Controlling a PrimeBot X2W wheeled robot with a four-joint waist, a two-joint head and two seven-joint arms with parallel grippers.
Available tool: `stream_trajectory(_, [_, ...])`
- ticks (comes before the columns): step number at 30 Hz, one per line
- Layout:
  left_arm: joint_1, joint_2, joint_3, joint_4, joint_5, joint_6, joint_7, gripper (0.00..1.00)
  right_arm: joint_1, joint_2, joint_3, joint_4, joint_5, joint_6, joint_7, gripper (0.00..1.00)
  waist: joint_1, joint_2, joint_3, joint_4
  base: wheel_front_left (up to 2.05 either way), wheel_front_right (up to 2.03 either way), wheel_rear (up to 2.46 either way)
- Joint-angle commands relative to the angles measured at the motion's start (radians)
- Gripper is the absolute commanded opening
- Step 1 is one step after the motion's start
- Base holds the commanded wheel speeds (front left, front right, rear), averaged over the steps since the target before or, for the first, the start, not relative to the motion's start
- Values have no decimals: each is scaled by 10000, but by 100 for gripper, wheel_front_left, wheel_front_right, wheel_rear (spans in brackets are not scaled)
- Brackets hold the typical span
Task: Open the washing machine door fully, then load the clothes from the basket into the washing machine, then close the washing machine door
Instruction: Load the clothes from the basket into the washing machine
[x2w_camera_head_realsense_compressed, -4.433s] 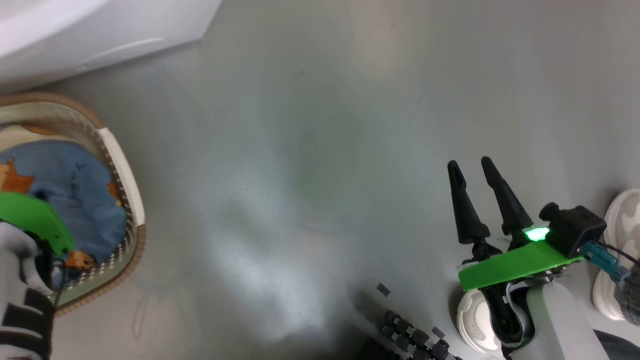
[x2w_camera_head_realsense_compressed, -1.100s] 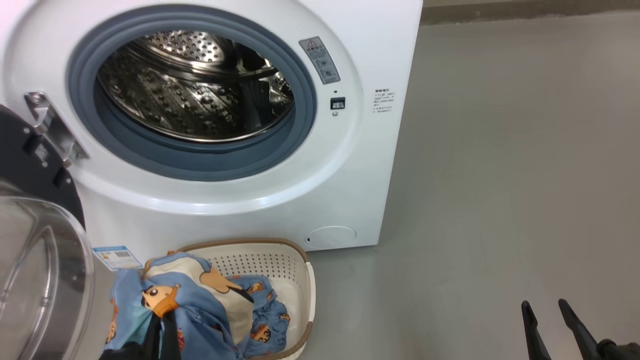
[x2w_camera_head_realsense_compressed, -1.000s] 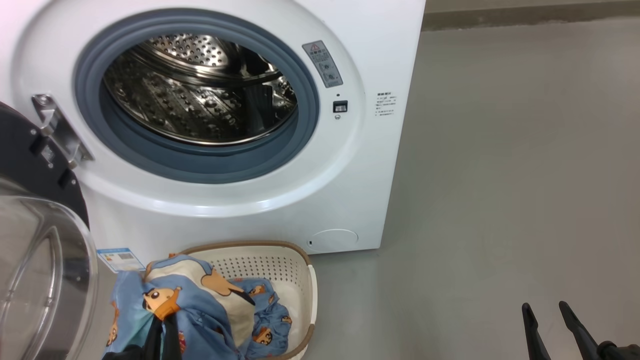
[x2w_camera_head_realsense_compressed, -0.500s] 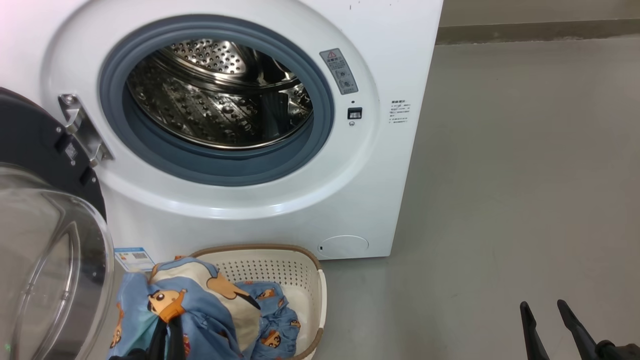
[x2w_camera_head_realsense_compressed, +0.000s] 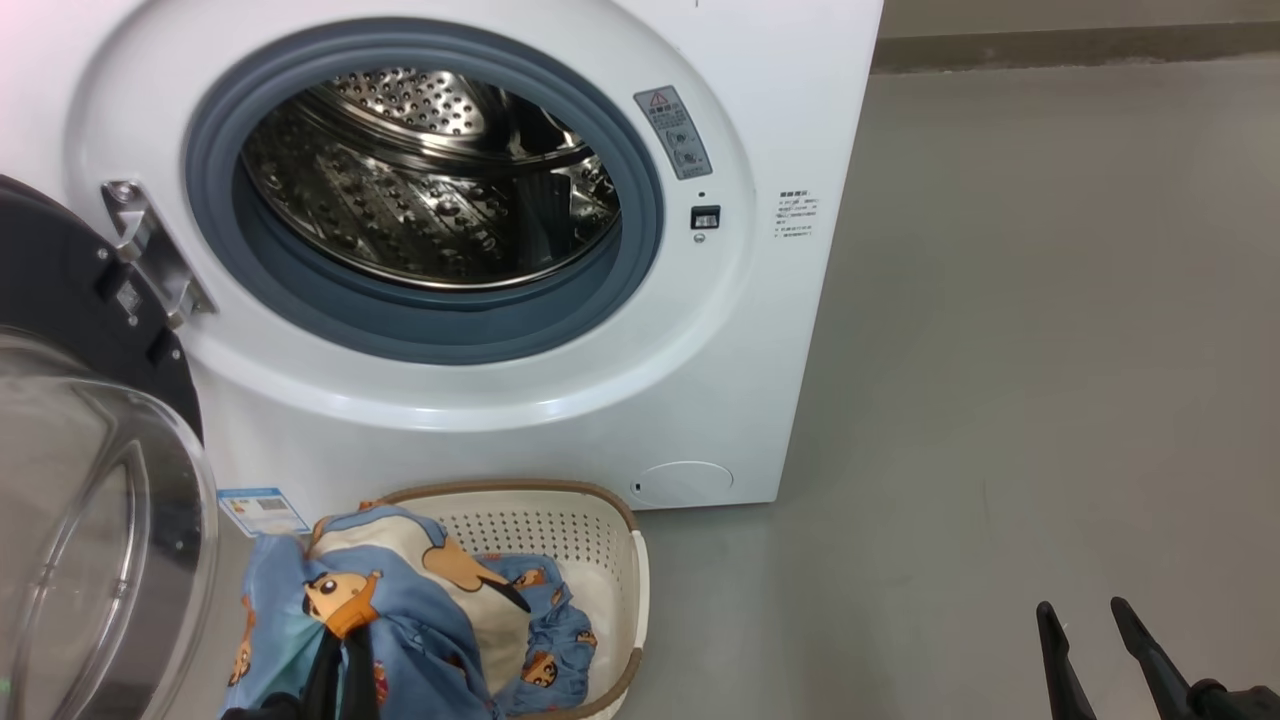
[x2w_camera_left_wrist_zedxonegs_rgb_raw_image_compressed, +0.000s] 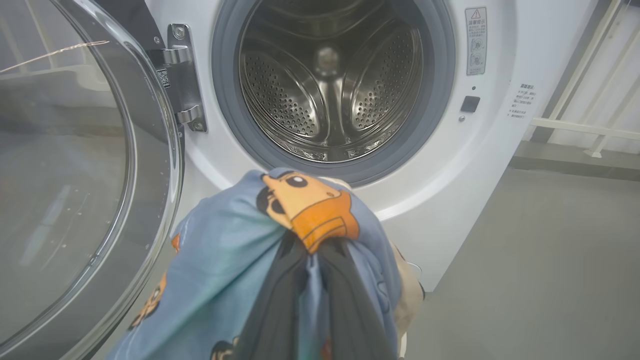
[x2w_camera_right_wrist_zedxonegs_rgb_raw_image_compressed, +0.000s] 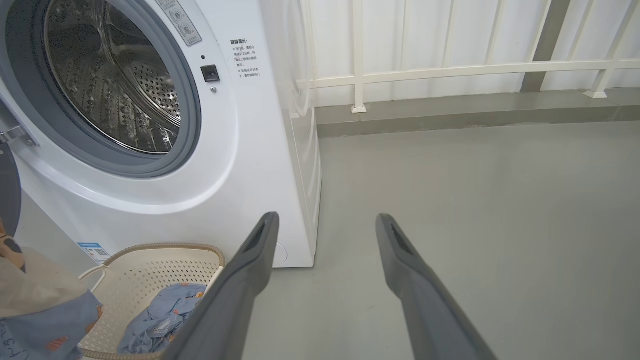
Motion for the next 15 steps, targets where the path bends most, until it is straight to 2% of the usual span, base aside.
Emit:
stream_trajectory(1, [-355,87,272,-333,143,-16,-105,0,-172,-183,262,-247,-91,16,-120,100,0,-1,98,-64,0,0,0])
stream_trajectory(5, [-573,87,214,-359,179,-49,-105,0,-251,-169,295,-234,-49,16,-120,100,0,-1,260,-158,0,0,0])
stream_trajectory(15, [-2333,87,269,-231,608,-160,-105,0,-930,-63,439,-209,249,16,-120,100,0,-1,1480,-797,0,0,0])
